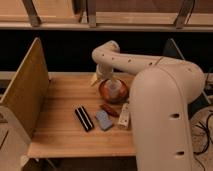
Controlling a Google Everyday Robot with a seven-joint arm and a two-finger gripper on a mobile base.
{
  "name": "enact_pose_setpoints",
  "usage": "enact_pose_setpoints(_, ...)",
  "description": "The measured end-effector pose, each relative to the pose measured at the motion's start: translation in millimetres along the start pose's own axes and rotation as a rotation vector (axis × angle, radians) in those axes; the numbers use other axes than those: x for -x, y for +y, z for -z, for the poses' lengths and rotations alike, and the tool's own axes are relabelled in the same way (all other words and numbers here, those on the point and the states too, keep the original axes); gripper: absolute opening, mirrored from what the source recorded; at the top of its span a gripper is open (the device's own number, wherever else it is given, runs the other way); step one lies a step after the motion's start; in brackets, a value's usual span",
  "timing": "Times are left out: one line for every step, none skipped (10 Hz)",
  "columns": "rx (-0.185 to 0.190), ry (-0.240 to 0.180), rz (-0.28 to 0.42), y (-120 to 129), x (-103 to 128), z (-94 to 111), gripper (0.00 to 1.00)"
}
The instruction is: Pick up the ceramic cup
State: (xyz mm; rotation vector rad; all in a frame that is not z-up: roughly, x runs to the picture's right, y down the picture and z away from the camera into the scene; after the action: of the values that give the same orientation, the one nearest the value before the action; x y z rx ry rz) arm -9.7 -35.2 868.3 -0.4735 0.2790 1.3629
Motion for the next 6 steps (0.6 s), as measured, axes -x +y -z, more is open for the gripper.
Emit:
enact_pose_setpoints(0.018, 0.018, -0.009, 2, 0, -5, 0.80)
enact_pose_setpoints(0.031, 0.039, -0.016, 3, -2, -10, 0.80)
enact_pose_setpoints(0.037, 0.068, -0.022, 1, -5, -16, 0.80)
enact_pose_setpoints(0.037, 0.087, -0.023, 0, -8, -21, 0.80)
enact_pose_setpoints(0.030, 0.120, -0.027, -4, -11, -28, 0.80)
enact_pose_setpoints(0.022, 0.149, -0.026, -7, -14, -34, 0.78)
